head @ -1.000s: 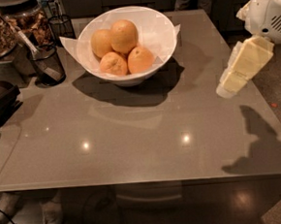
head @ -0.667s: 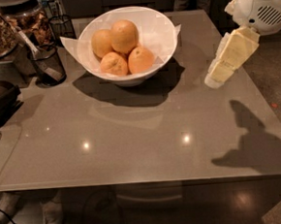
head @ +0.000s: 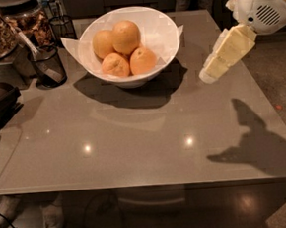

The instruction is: Pick orange from white bowl

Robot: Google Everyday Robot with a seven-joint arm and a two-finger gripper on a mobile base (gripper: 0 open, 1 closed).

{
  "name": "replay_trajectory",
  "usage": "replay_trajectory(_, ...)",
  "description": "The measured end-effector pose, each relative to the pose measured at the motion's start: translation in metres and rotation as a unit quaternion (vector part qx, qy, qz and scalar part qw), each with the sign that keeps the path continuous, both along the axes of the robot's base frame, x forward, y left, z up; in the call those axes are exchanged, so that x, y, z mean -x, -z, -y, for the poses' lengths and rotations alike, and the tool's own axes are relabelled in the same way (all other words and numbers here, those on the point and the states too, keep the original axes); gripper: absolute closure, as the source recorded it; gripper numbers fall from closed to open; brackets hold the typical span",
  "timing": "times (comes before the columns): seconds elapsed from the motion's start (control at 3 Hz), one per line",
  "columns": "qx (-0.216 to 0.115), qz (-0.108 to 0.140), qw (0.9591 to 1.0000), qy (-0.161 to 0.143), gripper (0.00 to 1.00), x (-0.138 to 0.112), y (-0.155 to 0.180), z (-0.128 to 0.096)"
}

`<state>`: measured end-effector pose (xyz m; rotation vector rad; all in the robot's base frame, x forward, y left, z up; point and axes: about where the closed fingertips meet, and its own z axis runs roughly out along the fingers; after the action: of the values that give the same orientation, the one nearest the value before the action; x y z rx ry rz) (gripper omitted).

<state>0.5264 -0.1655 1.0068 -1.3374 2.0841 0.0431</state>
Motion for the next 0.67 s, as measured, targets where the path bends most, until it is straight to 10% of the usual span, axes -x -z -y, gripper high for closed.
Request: replay_trajectory(0.67,-0.071,0.031,0.9959,-0.047,0.00,-0.057,-0.009,-0.058)
